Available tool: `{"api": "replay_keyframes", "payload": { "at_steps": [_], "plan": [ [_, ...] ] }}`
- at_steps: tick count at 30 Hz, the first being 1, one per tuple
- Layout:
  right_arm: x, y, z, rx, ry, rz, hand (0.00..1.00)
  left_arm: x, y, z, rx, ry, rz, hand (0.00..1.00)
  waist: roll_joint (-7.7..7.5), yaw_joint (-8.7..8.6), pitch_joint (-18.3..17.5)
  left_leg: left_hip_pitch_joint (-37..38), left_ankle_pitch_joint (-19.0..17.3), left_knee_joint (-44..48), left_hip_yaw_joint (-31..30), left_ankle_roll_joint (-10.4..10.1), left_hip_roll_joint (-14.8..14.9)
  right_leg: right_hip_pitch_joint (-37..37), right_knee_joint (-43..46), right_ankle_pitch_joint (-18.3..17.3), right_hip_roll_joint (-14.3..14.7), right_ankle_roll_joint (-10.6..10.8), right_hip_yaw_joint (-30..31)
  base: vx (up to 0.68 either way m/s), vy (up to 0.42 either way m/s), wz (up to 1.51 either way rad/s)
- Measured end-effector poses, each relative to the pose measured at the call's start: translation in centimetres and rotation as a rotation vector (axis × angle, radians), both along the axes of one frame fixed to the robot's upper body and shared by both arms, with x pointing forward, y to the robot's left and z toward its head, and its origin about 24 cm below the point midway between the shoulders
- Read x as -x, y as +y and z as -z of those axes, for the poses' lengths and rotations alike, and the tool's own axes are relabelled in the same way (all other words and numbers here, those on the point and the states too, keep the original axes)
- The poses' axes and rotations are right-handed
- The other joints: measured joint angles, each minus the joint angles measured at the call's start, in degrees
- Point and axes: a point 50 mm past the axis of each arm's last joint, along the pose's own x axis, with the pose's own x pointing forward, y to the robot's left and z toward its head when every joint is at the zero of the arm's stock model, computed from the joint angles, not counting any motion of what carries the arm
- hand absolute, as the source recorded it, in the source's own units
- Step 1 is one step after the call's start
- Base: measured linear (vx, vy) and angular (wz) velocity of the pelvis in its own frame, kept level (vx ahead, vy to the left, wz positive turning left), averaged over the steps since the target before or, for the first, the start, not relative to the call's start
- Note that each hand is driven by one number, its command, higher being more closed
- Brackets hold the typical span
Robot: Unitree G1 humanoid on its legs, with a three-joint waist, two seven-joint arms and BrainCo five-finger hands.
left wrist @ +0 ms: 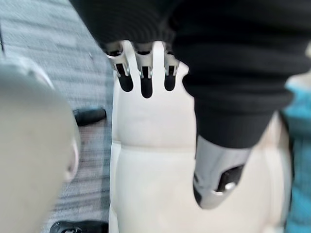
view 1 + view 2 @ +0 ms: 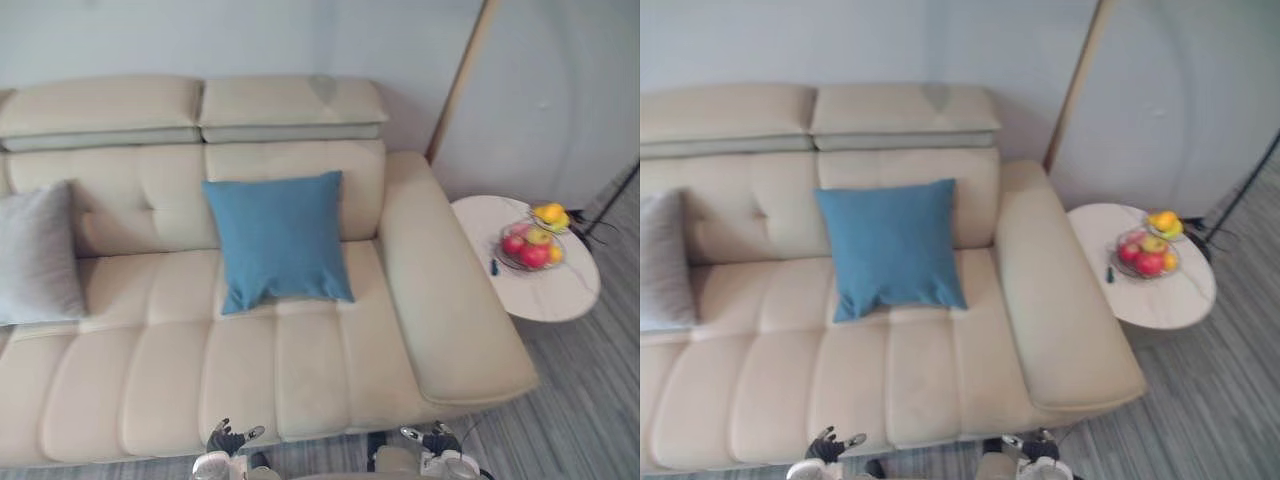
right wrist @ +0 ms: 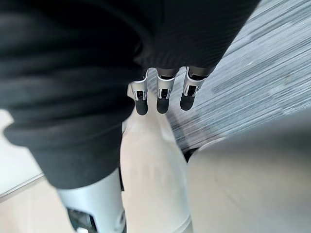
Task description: Pick up cushions and gather them together orderly.
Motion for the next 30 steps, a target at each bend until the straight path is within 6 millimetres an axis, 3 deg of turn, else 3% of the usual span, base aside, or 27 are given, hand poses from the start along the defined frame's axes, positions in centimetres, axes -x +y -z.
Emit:
{"api": "replay_keyframes", "payload": {
  "at_steps": [1,2,3,4,5,7,8,10,13,15,16,17,18,20,21,24,30],
  "plan": [
    [0.1,0.1,0.1,-0.003,0.005,-0.003,0.0,-0.1,0.1,0.0,-0.002,-0.001,-0.002,0.0,-0.58,-0.05,-0.2,0.1,0.0,0.7,-0.5,-0.1,-0.2,0.1,5.4,-1.1,-1.2,0.6,-0.2,0.05,-0.119,0.4],
    [0.8,0.6,0.4,-0.014,0.027,-0.015,0.0,-0.2,0.9,-0.3,-0.022,-0.011,-0.007,0.0,-2.64,-0.07,-1.3,-0.5,-0.7,3.5,-0.6,-0.8,-1.2,0.5,8.6,-1.9,-2.8,2.8,-0.9,-0.03,-0.125,0.32],
    [0.3,0.7,0.2,-0.005,0.011,-0.047,0.0,-0.6,0.5,-0.4,-0.01,-0.023,-0.008,0.0,-2.67,0.65,-1.2,-2.6,-1.6,6.4,0.5,-0.3,-1.1,1.9,5.8,-1.5,-1.9,2.9,-1.2,-0.03,-0.1,0.23],
    [-0.2,0.4,0.0,0.01,-0.005,-0.056,0.0,-0.2,0.1,-0.1,0.002,-0.01,-0.009,0.0,-0.95,0.93,-1.5,-3.6,-2.1,6.1,0.0,0.2,-1.7,4.4,0.6,-1.2,-0.5,4.1,-0.7,-0.19,-0.009,0.09],
    [-1.4,-0.1,-0.4,0.037,-0.02,-0.087,0.0,0.2,-0.1,0.0,0.005,-0.007,-0.015,0.0,0.37,1.18,-0.9,-4.3,-1.5,6.3,1.0,1.8,-1.7,6.7,4.5,-7.3,0.3,4.6,0.7,-0.12,-0.013,0.13],
    [-1.3,0.1,-0.3,0.037,-0.011,-0.1,0.0,0.2,0.1,0.0,-0.002,-0.003,-0.014,0.0,0.03,1.24,-0.6,-4.6,-1.3,6.8,0.8,1.7,-2.0,8.0,2.4,-8.7,0.4,4.5,0.5,-0.08,-0.089,-0.05],
    [-1.6,0.0,-0.2,0.045,-0.002,-0.121,0.0,0.6,0.1,0.2,-0.001,0.019,-0.014,0.0,1.28,2.2,0.5,-5.4,-1.4,8.6,0.9,1.0,-0.4,11.2,-5.3,-7.7,2.7,4.0,-0.6,-0.1,-0.08,-0.21],
    [-1.7,-0.6,-0.4,0.066,-0.002,-0.117,0.0,1.4,-0.6,0.5,0.026,0.037,-0.026,0.0,4.19,2.07,1.9,-5.8,0.3,7.6,-1.0,-0.2,2.1,14.1,-11.8,-3.6,6.4,2.8,-1.4,-0.14,-0.039,-0.03],
    [-0.8,-1.0,0.0,0.072,0.034,-0.11,0.0,1.7,-0.5,0.7,0.023,0.05,-0.02,0.0,4.65,1.78,1.6,-4.9,4.1,4.0,-2.5,-0.8,1.7,12.7,-9.9,-3.8,6.5,2.3,-2.2,-0.15,-0.056,0.06],
    [-0.6,-1.4,-0.1,0.073,0.035,-0.082,0.0,1.6,-0.4,0.6,0.022,0.045,-0.019,0.0,3.32,0.84,2.0,-5.5,5.0,4.0,-6.5,-1.4,0.8,11.4,-8.9,-4.0,5.4,1.8,-2.5,-0.13,-0.02,0.03],
    [-0.4,-1.8,0.0,0.078,0.038,-0.049,0.0,1.3,-0.2,0.5,0.023,0.033,-0.03,0.0,2.84,0.9,2.2,-6.4,0.1,9.4,-9.0,-0.2,0.6,10.5,-8.0,-4.1,4.5,1.2,-2.1,-0.08,0.029,-0.09],
    [-0.2,-2.0,0.0,0.08,0.04,-0.037,0.0,1.4,-0.2,0.5,0.024,0.035,-0.036,0.0,2.82,0.8,2.2,-6.5,-2.0,11.8,-9.6,0.0,0.4,10.4,-7.7,-4.0,4.2,1.2,-1.9,-0.09,0.132,-0.31],
    [0.3,-2.1,0.0,0.081,0.045,-0.024,0.0,1.5,-0.3,0.5,0.028,0.036,-0.041,0.0,2.66,0.77,2.3,-6.1,-8.7,19.3,-10.9,0.0,-0.4,10.4,-7.4,-3.6,3.5,1.9,-0.2,-0.08,0.159,-0.39],
    [0.4,-2.1,-0.1,0.08,0.034,-0.016,0.0,1.9,-0.7,0.7,0.044,0.043,-0.064,0.0,3.41,0.57,1.9,-4.8,-12.5,19.4,-11.2,-0.5,-0.6,10.0,-7.4,-3.5,4.0,2.9,1.2,-0.08,0.185,-0.43],
    [0.6,-1.8,0.0,0.068,0.033,-0.009,0.0,2.2,-0.3,0.7,0.036,0.048,-0.076,0.0,2.84,0.43,1.1,-4.4,-13.0,17.8,-10.0,-0.5,-1.5,9.7,-8.3,-2.5,3.4,4.0,2.5,-0.07,0.188,-0.31],
    [1.8,-0.4,0.6,0.018,0.057,0.027,0.0,3.0,0.6,0.8,0.014,0.067,-0.081,0.0,0.63,0.3,-1.1,-2.6,-12.1,12.1,-8.2,-0.2,-4.4,10.3,-12.7,0.7,1.8,4.1,3.6,-0.01,0.161,-0.25],
    [2.8,-0.4,0.8,0.012,0.081,0.037,0.0,3.6,-0.1,1.1,0.025,0.095,-0.07,0.0,1.46,0.29,-3.0,1.5,-11.3,6.9,-7.4,-0.2,-6.3,12.7,-16.5,1.6,1.8,4.7,5.4,0.08,0.069,-0.14]
  ]
}}
